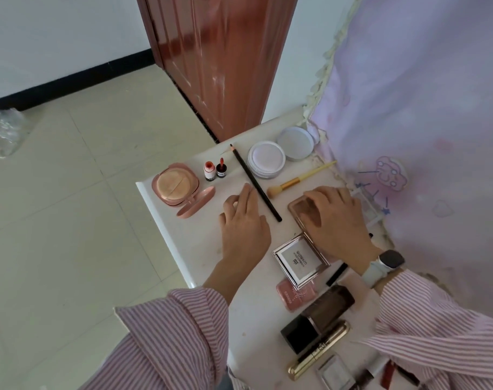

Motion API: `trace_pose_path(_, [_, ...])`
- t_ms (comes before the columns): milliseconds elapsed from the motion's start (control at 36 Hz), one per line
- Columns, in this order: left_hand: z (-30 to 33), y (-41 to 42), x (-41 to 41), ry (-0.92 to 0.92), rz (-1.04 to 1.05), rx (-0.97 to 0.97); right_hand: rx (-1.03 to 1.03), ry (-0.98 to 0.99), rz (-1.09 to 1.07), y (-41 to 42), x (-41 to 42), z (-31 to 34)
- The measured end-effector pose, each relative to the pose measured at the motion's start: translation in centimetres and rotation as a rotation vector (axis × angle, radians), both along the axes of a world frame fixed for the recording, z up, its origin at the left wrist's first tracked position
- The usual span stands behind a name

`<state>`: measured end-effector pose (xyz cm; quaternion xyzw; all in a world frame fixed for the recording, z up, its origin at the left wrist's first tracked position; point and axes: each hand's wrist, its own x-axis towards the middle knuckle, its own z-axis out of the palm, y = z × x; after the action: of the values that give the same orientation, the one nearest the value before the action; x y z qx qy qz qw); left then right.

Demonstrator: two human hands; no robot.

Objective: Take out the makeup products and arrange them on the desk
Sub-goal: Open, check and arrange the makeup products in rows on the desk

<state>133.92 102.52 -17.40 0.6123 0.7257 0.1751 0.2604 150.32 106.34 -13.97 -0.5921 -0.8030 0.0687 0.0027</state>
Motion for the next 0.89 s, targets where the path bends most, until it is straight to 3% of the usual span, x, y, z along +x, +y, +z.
trace_pose_path(306, [0.0,-1.4,-0.8,-0.012,-0.084,-0.008,-0.124,-0.256,-0.121,0.6,-1.6,-0.3])
trace_pose_path(500, [0.0,-2.3,-1.0,-0.097,-0.146,-0.005,-0.073,-0.193,-0.163,1.0,-1.7,0.2])
trace_pose_path(611, [0.4,-2.9,-1.2,-0.317,-0.063,0.048,0.009,0.175,-0.178,1.0,-1.5,1.7])
trace_pose_path(694, [0.7,-3.3,-1.4,-0.405,0.002,0.084,-0.102,0.577,-0.125,0.6,-1.9,3.5])
trace_pose_path(750, [1.2,-3.5,-1.5,-0.503,0.069,0.073,-0.206,0.679,-0.054,-0.4,-2.4,4.4])
trace_pose_path(806, [2.2,-3.7,-1.8,-0.736,0.185,-0.058,-0.313,0.72,0.018,-1.8,-3.1,4.8])
trace_pose_path(889, [3.4,-4.0,-2.9,-1.259,0.286,-0.422,-0.418,0.723,0.117,-3.6,-4.0,4.6])
